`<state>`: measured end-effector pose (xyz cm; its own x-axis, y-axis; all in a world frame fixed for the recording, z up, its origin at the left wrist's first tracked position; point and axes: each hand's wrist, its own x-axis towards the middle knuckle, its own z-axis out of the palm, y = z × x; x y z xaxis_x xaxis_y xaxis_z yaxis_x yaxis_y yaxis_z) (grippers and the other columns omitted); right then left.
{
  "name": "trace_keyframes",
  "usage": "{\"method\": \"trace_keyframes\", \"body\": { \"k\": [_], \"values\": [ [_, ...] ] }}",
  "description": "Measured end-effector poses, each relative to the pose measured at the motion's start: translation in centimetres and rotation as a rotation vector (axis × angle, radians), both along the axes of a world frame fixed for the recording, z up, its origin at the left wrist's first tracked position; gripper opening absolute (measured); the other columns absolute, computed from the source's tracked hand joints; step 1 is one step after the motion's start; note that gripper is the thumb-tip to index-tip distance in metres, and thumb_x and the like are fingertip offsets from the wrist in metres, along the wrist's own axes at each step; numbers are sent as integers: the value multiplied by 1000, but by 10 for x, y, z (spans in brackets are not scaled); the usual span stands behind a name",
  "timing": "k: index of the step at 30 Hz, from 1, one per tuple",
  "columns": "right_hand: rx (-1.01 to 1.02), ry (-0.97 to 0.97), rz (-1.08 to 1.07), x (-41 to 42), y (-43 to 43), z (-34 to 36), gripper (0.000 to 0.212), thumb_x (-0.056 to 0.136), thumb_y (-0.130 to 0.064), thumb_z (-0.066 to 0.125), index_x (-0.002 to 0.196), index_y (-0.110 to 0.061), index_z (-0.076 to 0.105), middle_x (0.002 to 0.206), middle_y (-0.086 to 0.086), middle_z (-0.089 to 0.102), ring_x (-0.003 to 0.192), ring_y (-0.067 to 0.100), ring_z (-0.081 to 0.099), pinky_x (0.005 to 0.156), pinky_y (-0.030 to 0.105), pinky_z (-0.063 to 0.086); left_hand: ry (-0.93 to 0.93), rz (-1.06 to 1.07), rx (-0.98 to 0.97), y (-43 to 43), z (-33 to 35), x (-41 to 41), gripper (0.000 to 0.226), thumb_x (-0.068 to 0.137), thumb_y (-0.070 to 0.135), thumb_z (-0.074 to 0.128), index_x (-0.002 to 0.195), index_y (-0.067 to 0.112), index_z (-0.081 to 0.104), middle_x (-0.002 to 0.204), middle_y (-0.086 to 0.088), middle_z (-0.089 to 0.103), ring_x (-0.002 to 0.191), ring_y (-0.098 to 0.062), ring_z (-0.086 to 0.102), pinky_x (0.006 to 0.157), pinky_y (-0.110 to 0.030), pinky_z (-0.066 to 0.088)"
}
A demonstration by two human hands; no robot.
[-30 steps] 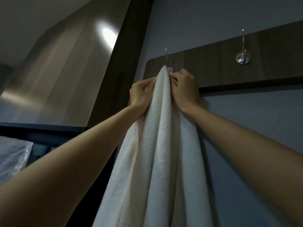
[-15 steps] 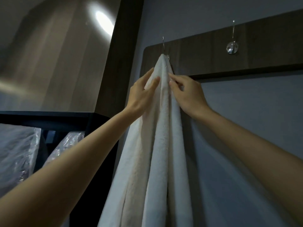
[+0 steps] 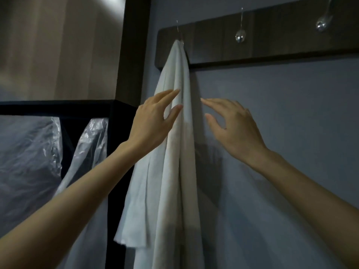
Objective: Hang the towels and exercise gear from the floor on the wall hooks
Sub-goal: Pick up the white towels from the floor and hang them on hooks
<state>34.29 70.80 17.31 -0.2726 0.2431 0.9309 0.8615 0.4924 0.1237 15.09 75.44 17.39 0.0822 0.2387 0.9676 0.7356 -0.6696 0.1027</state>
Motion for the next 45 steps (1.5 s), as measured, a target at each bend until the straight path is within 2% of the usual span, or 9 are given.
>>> {"method": "trace_keyframes", "body": {
  "k": [4, 10, 17, 24, 31, 36, 45],
  "values": [
    [-24, -36, -109, 9, -54, -52, 41, 94, -30, 45, 135, -26, 50, 134, -7, 55, 118, 14, 50, 90, 21, 26, 74, 76, -21, -50, -48, -2, 47, 97, 48, 37, 142, 33, 37, 146, 5, 43, 136, -17, 37, 110, -42, 30],
    [-175, -16, -159, 10, -120, -122, 42, 93, -30, 46, 134, -26, 50, 134, -7, 56, 118, 15, 51, 89, 22, 26, 246, 148, -87, -116, -114, -10, 47, 98, 47, 36, 142, 33, 35, 147, 4, 42, 134, -18, 39, 107, -39, 31],
    [-365, 11, -221, -13, -177, -204, 44, 91, -33, 45, 134, -28, 50, 135, -9, 55, 117, 17, 51, 89, 28, 33, 376, 130, -223, -173, -185, -41, 49, 97, 46, 37, 143, 32, 34, 148, 2, 41, 134, -19, 39, 106, -40, 31],
    [-536, 25, -293, -69, -224, -304, 43, 90, -32, 47, 133, -30, 49, 133, -11, 55, 116, 15, 51, 90, 30, 35, 455, 15, -353, -209, -272, -97, 48, 98, 45, 37, 143, 29, 35, 147, 1, 42, 134, -20, 39, 104, -39, 33],
    [-776, 63, -342, -159, -262, -418, 41, 89, -30, 52, 130, -27, 53, 130, -7, 58, 113, 21, 56, 89, 37, 42, 575, -79, -583, -230, -389, -185, 51, 95, 47, 31, 143, 29, 35, 145, 2, 43, 131, -19, 42, 100, -35, 37],
    [-969, 125, -375, -208, -283, -479, 41, 90, -27, 54, 131, -26, 52, 133, -6, 56, 119, 20, 52, 95, 39, 40, 603, -133, -787, -241, -466, -234, 47, 97, 40, 40, 142, 27, 37, 143, 2, 46, 128, -21, 45, 100, -37, 38],
    [-1351, 356, -434, -222, -283, -600, 40, 88, -17, 56, 128, -20, 57, 132, 3, 57, 119, 29, 51, 97, 38, 36, 702, -154, -1131, -238, -605, -258, 44, 97, 34, 43, 140, 26, 41, 136, 0, 54, 118, -26, 53, 92, -39, 45]
  ]
}}
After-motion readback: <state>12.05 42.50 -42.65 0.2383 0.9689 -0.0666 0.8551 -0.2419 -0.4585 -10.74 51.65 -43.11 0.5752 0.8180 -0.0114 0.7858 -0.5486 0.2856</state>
